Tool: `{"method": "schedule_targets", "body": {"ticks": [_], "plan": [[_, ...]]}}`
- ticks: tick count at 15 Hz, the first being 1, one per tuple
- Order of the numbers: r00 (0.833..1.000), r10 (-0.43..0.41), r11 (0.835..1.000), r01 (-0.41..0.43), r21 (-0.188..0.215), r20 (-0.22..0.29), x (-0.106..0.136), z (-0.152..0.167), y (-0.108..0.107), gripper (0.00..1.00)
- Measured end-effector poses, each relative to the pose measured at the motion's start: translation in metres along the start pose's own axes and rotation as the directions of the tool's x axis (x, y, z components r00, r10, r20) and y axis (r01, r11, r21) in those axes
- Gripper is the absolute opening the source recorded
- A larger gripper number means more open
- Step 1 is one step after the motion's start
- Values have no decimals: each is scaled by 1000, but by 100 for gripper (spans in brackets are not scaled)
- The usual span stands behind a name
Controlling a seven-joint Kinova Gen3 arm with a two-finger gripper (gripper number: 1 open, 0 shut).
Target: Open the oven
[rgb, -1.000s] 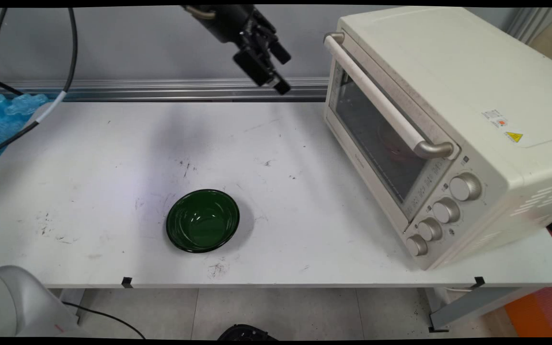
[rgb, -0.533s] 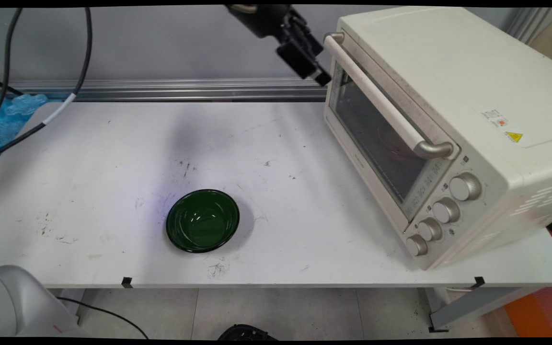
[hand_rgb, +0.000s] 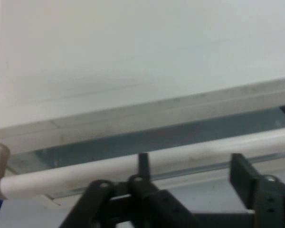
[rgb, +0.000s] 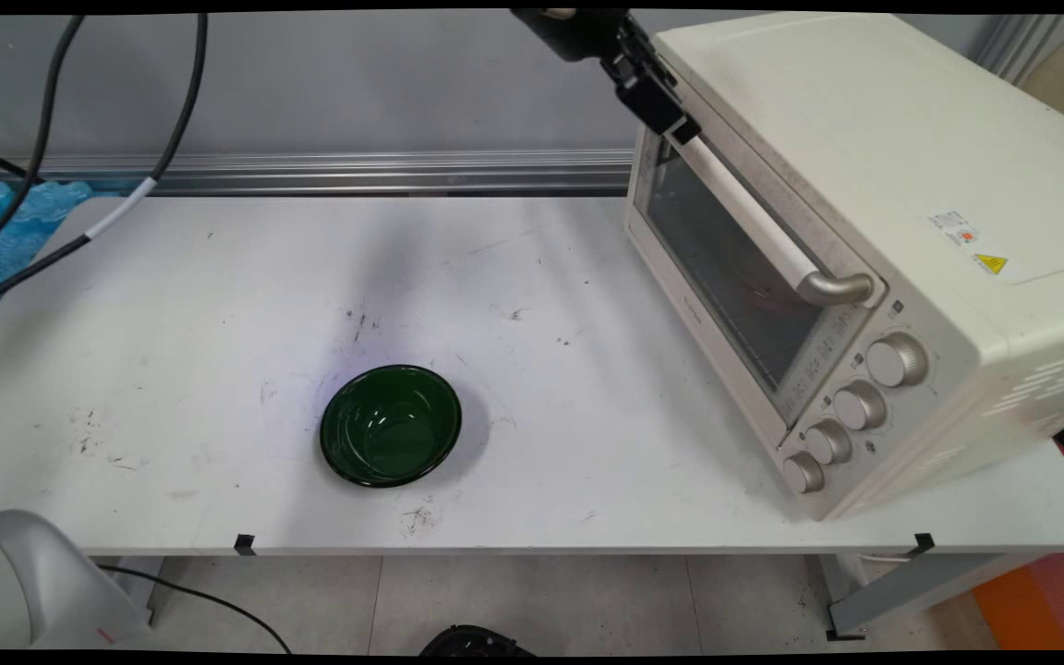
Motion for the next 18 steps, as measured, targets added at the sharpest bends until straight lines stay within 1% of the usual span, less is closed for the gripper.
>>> {"method": "schedule_targets", "body": {"ticks": [2, 7, 12, 18], "plan": [[1000, -20, 1000, 19, 23, 11, 6, 5, 2, 0], [997, -65, 996, 63, 64, 37, 19, 19, 7, 0], [994, -92, 992, 86, 95, 65, 26, 35, 10, 0], [991, -113, 987, 103, 121, 78, 28, 57, 7, 0]]}}
